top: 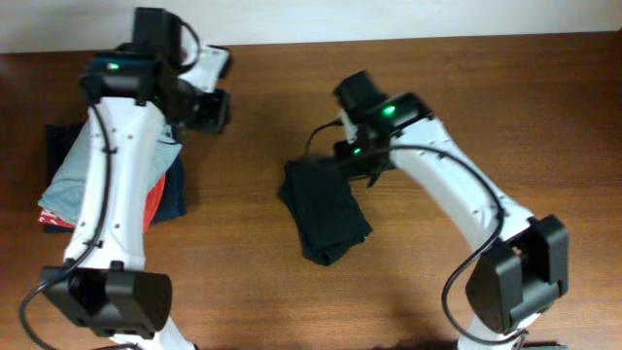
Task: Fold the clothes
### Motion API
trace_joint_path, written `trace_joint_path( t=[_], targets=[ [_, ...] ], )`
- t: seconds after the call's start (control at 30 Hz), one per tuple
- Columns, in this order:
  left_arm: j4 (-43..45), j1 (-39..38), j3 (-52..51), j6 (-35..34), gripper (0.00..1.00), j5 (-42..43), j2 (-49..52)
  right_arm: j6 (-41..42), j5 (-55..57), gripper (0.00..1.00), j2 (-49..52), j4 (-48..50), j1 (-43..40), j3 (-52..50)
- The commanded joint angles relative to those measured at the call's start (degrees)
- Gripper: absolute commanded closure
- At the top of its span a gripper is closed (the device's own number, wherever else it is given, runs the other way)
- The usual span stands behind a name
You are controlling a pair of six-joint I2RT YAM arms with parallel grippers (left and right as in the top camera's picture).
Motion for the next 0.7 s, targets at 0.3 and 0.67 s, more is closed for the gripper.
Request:
trace_joint_path(
  t=[0.3, 0.67],
  targets=[
    [20.8, -11.9, -25.4, 16.2, 0.97, 14.1, 5.2, -1.2, -27.4, 0.96, 1.4, 10.0, -5.6, -17.1],
    [28.0, -12.8, -29.8, 18.3, 0.96, 8.9, 18.1, 1.8, -26.7, 0.96, 1.9, 18.1, -8.1, -23.4]
  ],
)
